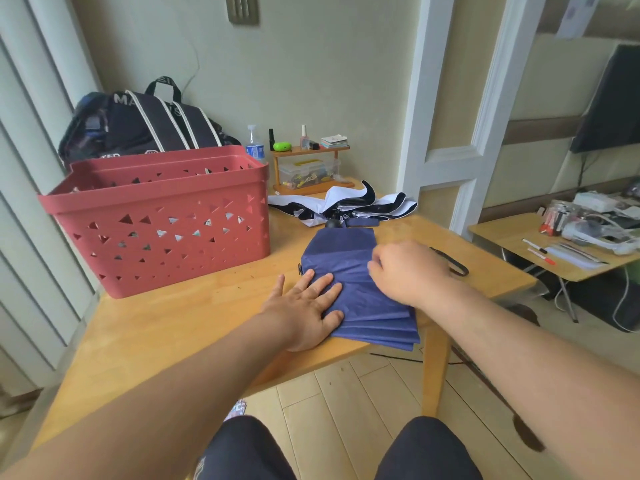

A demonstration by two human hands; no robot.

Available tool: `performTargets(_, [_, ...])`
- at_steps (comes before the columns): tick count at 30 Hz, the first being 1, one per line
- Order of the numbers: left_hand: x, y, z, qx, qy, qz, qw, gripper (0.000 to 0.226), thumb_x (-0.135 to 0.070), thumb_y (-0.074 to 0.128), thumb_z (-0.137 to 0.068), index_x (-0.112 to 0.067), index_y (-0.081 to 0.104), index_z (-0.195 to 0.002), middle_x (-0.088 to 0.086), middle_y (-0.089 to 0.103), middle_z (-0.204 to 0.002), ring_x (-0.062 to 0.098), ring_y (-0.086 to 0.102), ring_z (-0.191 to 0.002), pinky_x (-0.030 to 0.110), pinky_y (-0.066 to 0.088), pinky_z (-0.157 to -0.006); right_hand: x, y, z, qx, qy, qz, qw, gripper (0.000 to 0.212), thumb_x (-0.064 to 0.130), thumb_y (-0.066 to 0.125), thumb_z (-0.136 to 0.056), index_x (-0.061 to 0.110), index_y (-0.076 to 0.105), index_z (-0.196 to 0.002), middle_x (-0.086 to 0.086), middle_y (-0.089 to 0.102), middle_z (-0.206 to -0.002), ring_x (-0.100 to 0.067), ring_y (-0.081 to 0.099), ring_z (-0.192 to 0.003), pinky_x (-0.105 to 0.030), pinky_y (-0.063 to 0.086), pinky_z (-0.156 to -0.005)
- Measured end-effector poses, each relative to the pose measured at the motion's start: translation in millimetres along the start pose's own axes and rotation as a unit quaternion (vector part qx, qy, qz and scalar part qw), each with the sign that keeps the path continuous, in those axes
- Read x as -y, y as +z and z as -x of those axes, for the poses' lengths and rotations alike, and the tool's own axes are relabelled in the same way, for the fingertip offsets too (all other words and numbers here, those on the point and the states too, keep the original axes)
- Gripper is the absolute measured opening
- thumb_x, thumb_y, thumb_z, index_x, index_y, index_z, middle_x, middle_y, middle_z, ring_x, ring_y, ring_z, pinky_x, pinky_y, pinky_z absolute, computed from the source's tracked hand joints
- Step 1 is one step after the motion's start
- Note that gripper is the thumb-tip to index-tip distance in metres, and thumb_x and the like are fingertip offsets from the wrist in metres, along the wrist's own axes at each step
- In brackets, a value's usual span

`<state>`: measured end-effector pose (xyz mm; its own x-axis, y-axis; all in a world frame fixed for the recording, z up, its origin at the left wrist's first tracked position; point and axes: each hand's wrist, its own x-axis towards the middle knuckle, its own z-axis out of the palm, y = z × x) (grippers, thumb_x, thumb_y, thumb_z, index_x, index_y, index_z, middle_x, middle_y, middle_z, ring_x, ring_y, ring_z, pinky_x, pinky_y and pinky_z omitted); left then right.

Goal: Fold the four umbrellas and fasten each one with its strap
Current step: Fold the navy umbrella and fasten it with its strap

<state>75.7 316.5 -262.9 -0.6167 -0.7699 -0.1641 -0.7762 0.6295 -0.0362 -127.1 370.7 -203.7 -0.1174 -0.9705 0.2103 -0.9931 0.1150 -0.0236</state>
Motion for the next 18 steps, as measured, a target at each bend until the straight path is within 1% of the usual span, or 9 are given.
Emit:
performTargets(1, [-0.4,0.0,0.3,0.0,-0.001,0.0,1.0,0.068,-0.067,0.009,-0.104,-0.041,-0.009,-0.164,-0.016,-0.016,-0.172,0.015,-0.02,-0.158,0.062,-0.013,-0.124,15.2,4.1,-1.0,-0.053,-0.042,-0.03,0.997,0.028,0.035,0.042,-0.104,0.021,0.066,-0.101,-0.003,0.069,-0.102,-0.03,0.062,-0.095,-0.037,0.05,-0.072])
performTargets(2, [-0.7,0.4,0.8,0.001,-0.002,0.0,1.0,0.068,-0.066,0.009,-0.104,-0.04,-0.01,-0.164,-0.016,-0.017,-0.172,0.015,-0.021,-0.158,0.062,-0.013,-0.124,26.4,12.2,1.0,-0.071,-0.087,-0.073,0.991,0.029,0.032,0.041,-0.105,0.022,0.068,-0.11,-0.002,0.07,-0.11,-0.028,0.062,-0.104,-0.039,0.051,-0.079])
performTargets(4, [-0.2,2.2,1.6,0.007,0.0,0.01,1.0,0.07,-0.065,0.01,-0.104,-0.036,-0.012,-0.164,-0.015,-0.019,-0.171,0.015,-0.023,-0.157,0.061,-0.014,-0.124,31.3,35.6,9.7,-0.009,-0.129,-0.139,0.982,0.035,0.029,0.04,-0.107,0.028,0.063,-0.133,0.005,0.066,-0.135,-0.02,0.057,-0.125,-0.039,0.049,-0.097])
performTargets(6, [1.0,3.9,1.6,0.007,0.002,0.022,1.0,0.073,-0.066,0.011,-0.104,-0.033,-0.012,-0.165,-0.016,-0.02,-0.171,0.013,-0.024,-0.157,0.059,-0.015,-0.124,15.8,56.3,19.5,0.086,-0.096,-0.131,0.983,0.047,0.036,0.032,-0.111,0.036,0.039,-0.157,0.017,0.036,-0.164,-0.008,0.031,-0.151,-0.041,0.029,-0.122])
performTargets(7, [1.9,3.9,1.1,0.003,0.002,0.024,1.0,0.074,-0.067,0.011,-0.104,-0.032,-0.011,-0.165,-0.017,-0.02,-0.171,0.012,-0.024,-0.157,0.059,-0.015,-0.124,6.2,61.9,21.5,0.115,-0.087,-0.106,0.984,0.052,0.04,0.026,-0.111,0.037,0.024,-0.163,0.022,0.018,-0.169,-0.002,0.013,-0.156,-0.043,0.015,-0.128])
performTargets(9, [3.1,3.4,1.4,0.008,0.003,0.03,1.0,0.075,-0.068,0.012,-0.104,-0.032,-0.011,-0.165,-0.017,-0.019,-0.171,0.012,-0.023,-0.157,0.058,-0.015,-0.124,-4.0,64.3,22.9,0.159,-0.092,-0.055,0.982,0.058,0.051,0.017,-0.11,0.039,0.005,-0.165,0.028,-0.005,-0.169,0.002,-0.007,-0.156,-0.046,0.003,-0.129])
performTargets(11, [3.5,1.8,2.2,0.013,0.009,0.022,1.0,0.075,-0.068,0.012,-0.104,-0.032,-0.011,-0.165,-0.017,-0.019,-0.171,0.012,-0.022,-0.157,0.058,-0.015,-0.125,-12.3,61.2,26.4,0.172,-0.075,-0.037,0.982,0.063,0.061,0.013,-0.107,0.041,-0.001,-0.164,0.029,-0.014,-0.167,0.0,-0.012,-0.156,-0.047,0.002,-0.129])
performTargets(16, [3.0,1.1,2.3,0.008,0.011,0.035,0.999,0.075,-0.069,0.014,-0.104,-0.033,-0.007,-0.166,-0.018,-0.015,-0.171,0.011,-0.019,-0.158,0.057,-0.011,-0.126,-34.0,61.2,35.0,0.161,-0.026,-0.026,0.986,0.071,0.069,0.01,-0.103,0.038,-0.001,-0.165,0.027,-0.016,-0.167,-0.004,-0.012,-0.157,-0.049,0.005,-0.128])
performTargets(18, [3.3,1.4,3.1,-0.042,0.014,0.041,0.998,0.072,-0.068,0.02,-0.103,-0.035,0.014,-0.166,-0.017,0.004,-0.173,0.011,-0.004,-0.16,0.055,-0.001,-0.128,-31.6,63.4,36.6,0.154,-0.021,-0.032,0.987,0.07,0.068,0.011,-0.103,0.037,-0.001,-0.165,0.027,-0.016,-0.167,-0.005,-0.011,-0.157,-0.051,0.004,-0.128])
